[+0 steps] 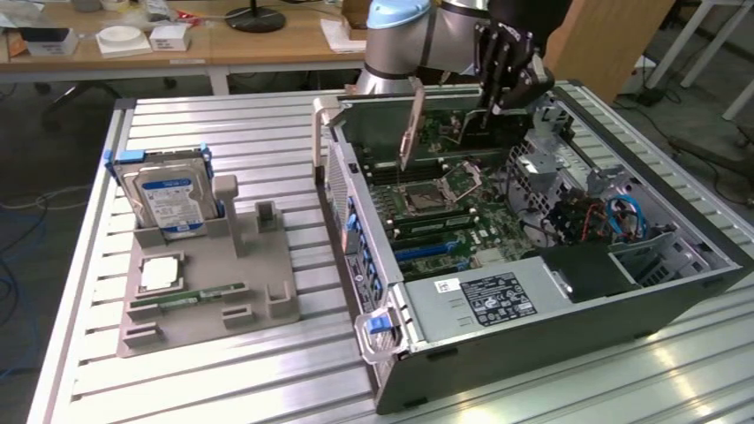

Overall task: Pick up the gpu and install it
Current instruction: 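Insert the gpu into the slot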

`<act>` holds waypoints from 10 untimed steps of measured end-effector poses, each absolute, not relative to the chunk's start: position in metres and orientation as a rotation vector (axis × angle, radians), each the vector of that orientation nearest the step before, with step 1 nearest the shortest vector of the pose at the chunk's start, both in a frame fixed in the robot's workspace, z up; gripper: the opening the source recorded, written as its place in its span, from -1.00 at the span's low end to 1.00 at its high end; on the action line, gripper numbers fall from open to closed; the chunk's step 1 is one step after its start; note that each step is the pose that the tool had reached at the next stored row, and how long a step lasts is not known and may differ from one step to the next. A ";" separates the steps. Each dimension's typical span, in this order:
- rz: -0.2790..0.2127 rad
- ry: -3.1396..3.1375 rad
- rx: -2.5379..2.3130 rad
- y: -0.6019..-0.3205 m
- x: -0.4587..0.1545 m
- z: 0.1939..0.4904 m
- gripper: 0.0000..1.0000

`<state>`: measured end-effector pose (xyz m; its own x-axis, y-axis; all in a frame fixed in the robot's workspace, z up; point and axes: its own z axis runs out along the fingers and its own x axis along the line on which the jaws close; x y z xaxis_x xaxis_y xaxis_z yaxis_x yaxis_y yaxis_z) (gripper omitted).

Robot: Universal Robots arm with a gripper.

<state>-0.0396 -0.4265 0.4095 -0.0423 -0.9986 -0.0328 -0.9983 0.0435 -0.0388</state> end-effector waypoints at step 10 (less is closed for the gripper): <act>-0.031 2.187 -2.164 -0.427 -0.040 0.401 -0.48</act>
<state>-0.0396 -0.4267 0.4006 -0.0093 -0.9994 -0.0319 -0.9981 0.0113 -0.0600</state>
